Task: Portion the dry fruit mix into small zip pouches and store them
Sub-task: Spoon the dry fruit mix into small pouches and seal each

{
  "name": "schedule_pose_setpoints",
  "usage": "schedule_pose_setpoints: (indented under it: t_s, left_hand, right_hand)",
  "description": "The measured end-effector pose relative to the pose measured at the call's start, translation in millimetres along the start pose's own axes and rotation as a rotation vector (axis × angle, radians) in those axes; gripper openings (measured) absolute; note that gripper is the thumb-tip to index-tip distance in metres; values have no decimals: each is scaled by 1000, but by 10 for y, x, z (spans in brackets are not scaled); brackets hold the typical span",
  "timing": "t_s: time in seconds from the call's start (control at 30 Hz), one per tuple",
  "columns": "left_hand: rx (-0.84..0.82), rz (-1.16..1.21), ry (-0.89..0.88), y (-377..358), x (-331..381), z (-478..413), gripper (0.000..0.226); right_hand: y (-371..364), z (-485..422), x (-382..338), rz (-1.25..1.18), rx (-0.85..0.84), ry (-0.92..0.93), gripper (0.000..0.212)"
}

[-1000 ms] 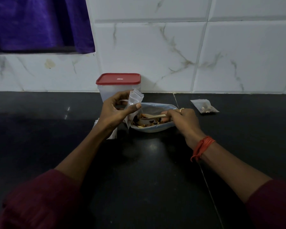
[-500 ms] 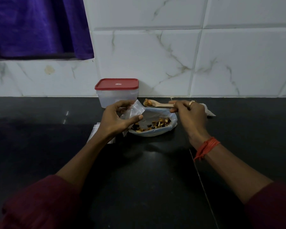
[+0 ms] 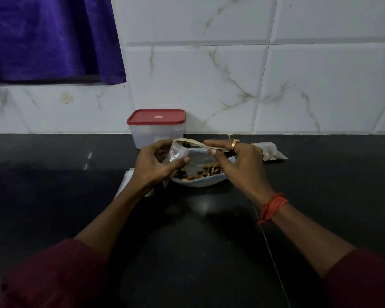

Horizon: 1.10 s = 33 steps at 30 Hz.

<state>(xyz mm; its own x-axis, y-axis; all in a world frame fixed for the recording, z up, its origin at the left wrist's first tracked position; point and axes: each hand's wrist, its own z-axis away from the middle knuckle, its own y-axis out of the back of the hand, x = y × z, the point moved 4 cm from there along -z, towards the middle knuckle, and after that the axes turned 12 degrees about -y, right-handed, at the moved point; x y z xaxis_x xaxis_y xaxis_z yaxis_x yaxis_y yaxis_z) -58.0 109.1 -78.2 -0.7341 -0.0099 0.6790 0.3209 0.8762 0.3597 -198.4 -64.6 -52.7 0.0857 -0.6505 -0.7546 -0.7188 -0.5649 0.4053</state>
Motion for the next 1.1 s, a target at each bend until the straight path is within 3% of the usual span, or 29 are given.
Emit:
schedule_pose_setpoints:
  t_s: [0.2,0.4,0.47,0.57,0.7,0.87,1.1]
  left_hand:
    - [27,76,68,-11,10,-4,43]
    - [28,68,91,11,-5,-4,56]
    - [24,55,91,51,-26,-14,59]
    - [-49,-7,75,88,-50,-27,60]
    - [-118,3,88,126,-75,-43,61]
    - [-199,86,172,144,-108,-39,64]
    - [-246,177,228,219,-130,-44,59]
  right_hand:
    - [-38,66,-90,96,25,90,23]
    - [49,-8,76,-82,160,-155,18]
    - [75,-17,149,0,165,-188,16]
    - [-24,3,218,207,26,-188,14]
    - [-191,60,140,460,-88,-52,26]
    - [-302,35,154,566,-178,69,35]
    - [-129,-15,139,557,31,215,22]
